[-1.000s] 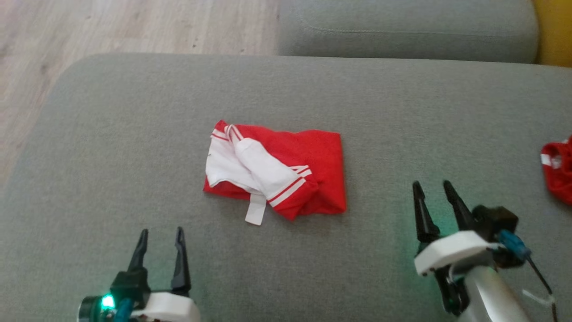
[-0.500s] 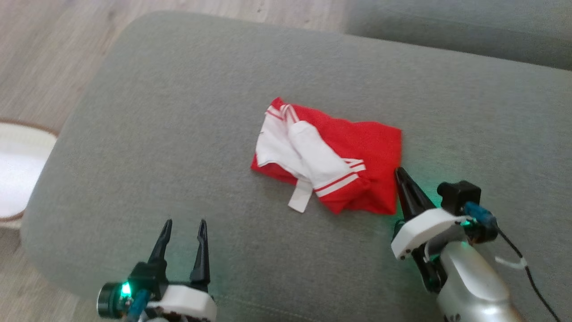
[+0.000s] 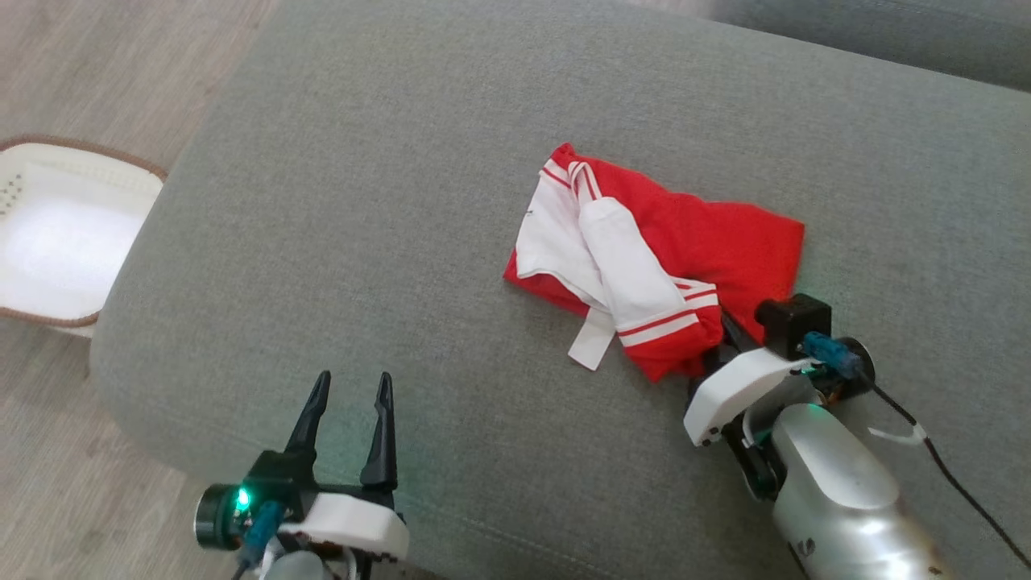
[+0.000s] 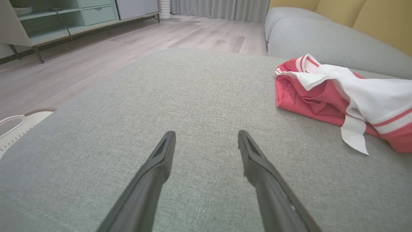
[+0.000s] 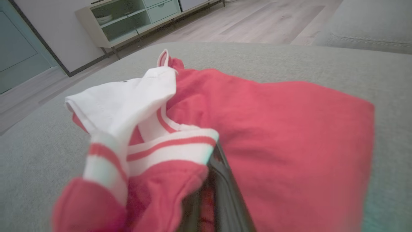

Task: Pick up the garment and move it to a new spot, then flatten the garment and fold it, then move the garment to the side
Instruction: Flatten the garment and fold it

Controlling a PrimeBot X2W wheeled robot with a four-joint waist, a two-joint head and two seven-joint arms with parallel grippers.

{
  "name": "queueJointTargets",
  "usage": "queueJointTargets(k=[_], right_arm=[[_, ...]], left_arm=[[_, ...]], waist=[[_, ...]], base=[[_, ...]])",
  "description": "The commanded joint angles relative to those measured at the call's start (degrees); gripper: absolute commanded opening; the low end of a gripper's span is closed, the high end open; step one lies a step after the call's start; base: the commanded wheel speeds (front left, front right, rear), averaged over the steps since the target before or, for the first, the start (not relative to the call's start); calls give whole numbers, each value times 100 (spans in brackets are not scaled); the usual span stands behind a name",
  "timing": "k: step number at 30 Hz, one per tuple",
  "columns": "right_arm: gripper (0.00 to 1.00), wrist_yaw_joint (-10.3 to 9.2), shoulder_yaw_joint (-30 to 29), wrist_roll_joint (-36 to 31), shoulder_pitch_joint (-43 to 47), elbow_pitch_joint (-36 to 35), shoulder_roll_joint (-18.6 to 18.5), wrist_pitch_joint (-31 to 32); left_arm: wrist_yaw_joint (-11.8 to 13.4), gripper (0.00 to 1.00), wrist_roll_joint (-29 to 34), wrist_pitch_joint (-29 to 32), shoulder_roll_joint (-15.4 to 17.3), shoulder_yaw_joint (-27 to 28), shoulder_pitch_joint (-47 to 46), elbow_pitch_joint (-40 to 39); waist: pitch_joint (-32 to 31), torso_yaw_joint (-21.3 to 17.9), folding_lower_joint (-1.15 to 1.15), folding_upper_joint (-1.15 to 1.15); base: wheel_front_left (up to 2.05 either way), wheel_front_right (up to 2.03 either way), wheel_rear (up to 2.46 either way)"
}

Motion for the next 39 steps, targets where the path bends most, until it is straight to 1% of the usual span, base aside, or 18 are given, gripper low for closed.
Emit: queueJointTargets(k=[1, 9, 12, 16, 17, 21, 23, 25, 28, 30, 35, 36, 37, 39], right_arm=[[0, 22, 210, 43, -264, -133, 37, -63], [0, 22, 806, 243, -417, -280, 37, -63], [0, 22, 1114, 318, -424, -123, 37, -63], [0, 22, 1749, 622, -496, -84, 37, -62], [0, 22, 1749, 622, -496, -84, 37, -62], [0, 22, 2162, 1020, -618, -221, 37, -62], [0, 22, 2178, 1145, -673, -276, 37, -62], [0, 22, 2019, 1203, -692, -316, 37, -62], [0, 22, 1559, 1082, -634, -371, 37, -63], [0, 22, 1115, 897, -534, -447, 37, -63], [0, 22, -205, 262, -134, -761, 37, -63], [31, 22, -438, 138, -40, -839, 37, -63], [100, 22, -826, -45, 149, -1016, 37, -63], [100, 22, -1106, -222, 324, -1200, 37, -63]], left_arm=[[45, 100, -69, -55, 32, 146, -241, -183], [53, 100, -174, -55, 32, 31, -315, -286], [57, 100, -191, -55, 32, 26, -284, -277], [40, 100, -186, -55, 32, 38, -266, -252], [40, 100, -186, -55, 32, 38, -266, -252], [37, 100, -188, -55, 32, 61, -278, -255], [46, 100, -179, -55, 32, 79, -284, -271], [53, 100, -170, -55, 32, 121, -287, -285], [50, 100, -121, -55, 32, 203, -286, -300], [46, 100, -82, -55, 32, 277, -288, -316], [25, 100, 47, -55, 32, 455, -294, -326], [23, 100, 76, -55, 32, 500, -289, -321], [27, 100, 135, -55, 32, 588, -278, -320], [31, 100, 197, -55, 32, 680, -254, -310]], waist=[[27, 46, -1, 0], [23, 214, -1, 0], [-9, 260, -1, 0], [-46, 303, -1, 0], [-46, 303, -1, 0], [-85, 267, -1, 0], [-107, 201, -1, 0], [-136, 102, -1, 0], [-195, -107, -1, 0], [-245, -277, -1, 0], [-398, -749, -1, 0], [-433, -851, -1, 0], [-497, -1042, -1, 0], [-559, -1237, -1, 0]], base=[[0, 0, 0], [0, 0, 0], [0, 0, 0], [0, 0, 0], [0, 0, 0], [0, 0, 0], [0, 0, 0], [0, 0, 0], [0, 0, 0], [0, 0, 0], [0, 0, 0], [0, 0, 0], [0, 0, 0], [0, 0, 0]])
